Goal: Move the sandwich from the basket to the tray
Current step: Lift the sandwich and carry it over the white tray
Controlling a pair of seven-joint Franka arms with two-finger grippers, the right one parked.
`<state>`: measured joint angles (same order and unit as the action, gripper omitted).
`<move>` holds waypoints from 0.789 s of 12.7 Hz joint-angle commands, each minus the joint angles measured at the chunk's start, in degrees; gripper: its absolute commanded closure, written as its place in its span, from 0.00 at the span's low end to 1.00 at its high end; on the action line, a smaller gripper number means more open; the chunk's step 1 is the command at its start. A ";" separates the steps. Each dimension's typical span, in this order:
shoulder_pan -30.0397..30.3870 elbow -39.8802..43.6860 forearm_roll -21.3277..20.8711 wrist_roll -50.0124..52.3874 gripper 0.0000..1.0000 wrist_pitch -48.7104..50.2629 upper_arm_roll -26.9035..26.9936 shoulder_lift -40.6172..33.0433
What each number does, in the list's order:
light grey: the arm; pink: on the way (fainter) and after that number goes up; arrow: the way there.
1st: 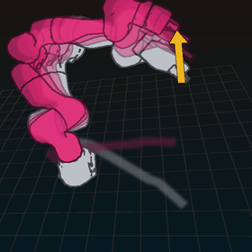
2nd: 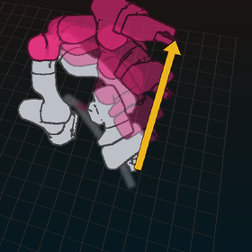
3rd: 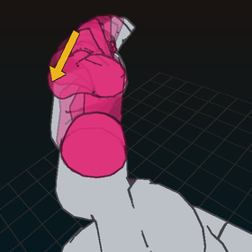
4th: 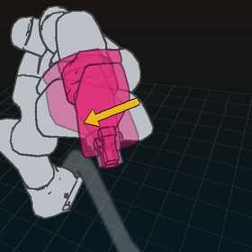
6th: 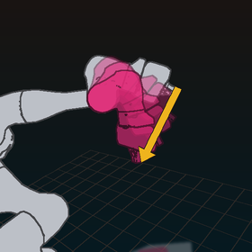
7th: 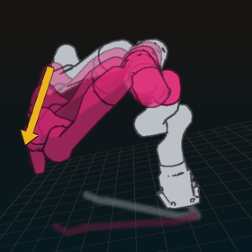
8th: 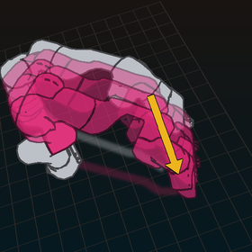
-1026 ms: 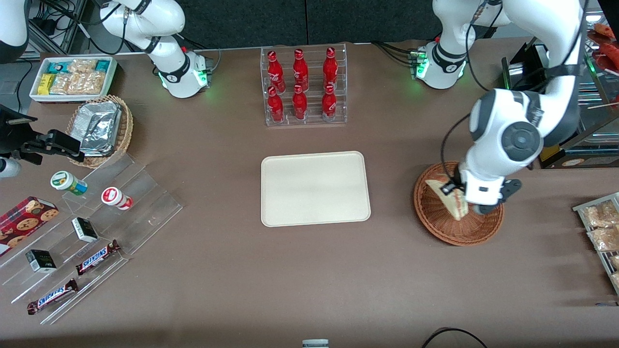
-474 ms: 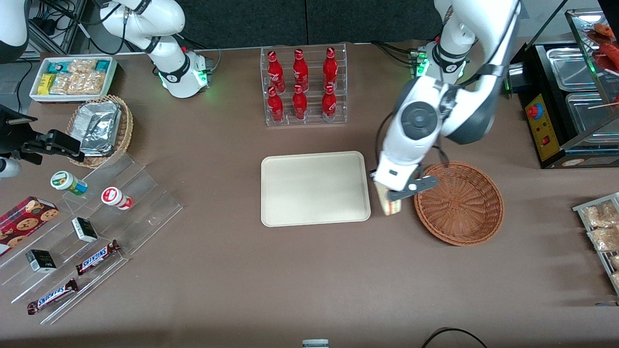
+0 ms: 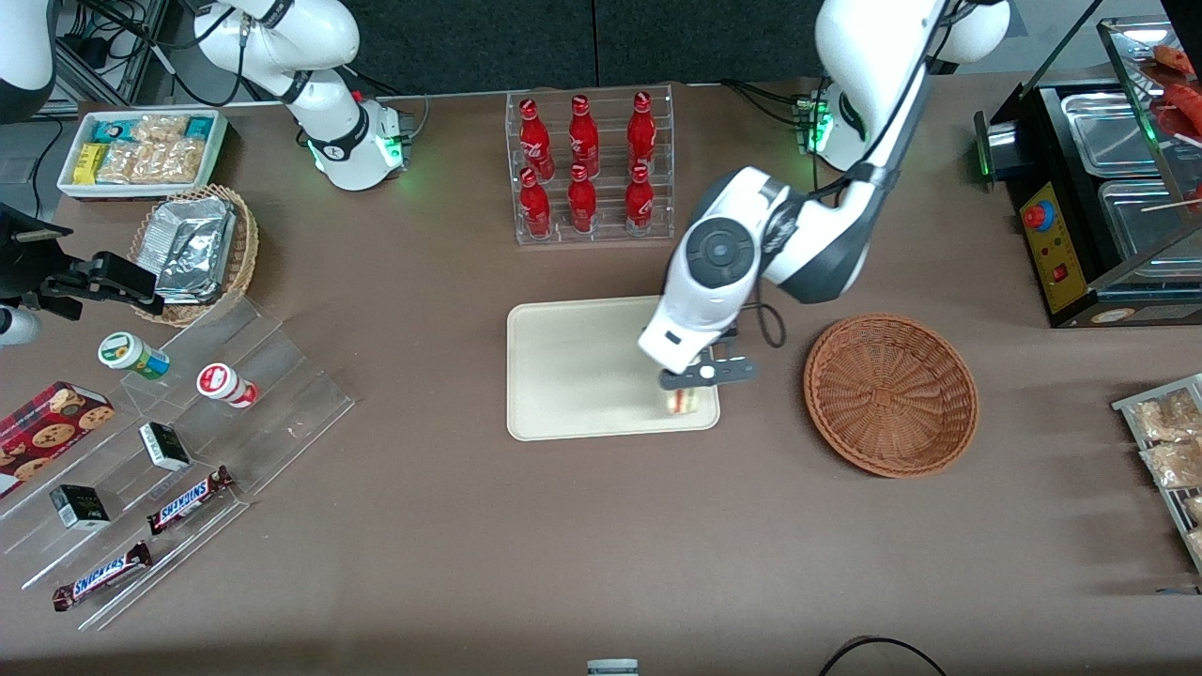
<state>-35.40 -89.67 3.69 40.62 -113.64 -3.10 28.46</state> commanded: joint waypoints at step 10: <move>-5.55 15.41 0.36 6.39 1.00 2.64 -0.59 16.09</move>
<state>-39.83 -77.81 3.69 44.27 -112.47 -4.45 42.28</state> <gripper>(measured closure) 0.850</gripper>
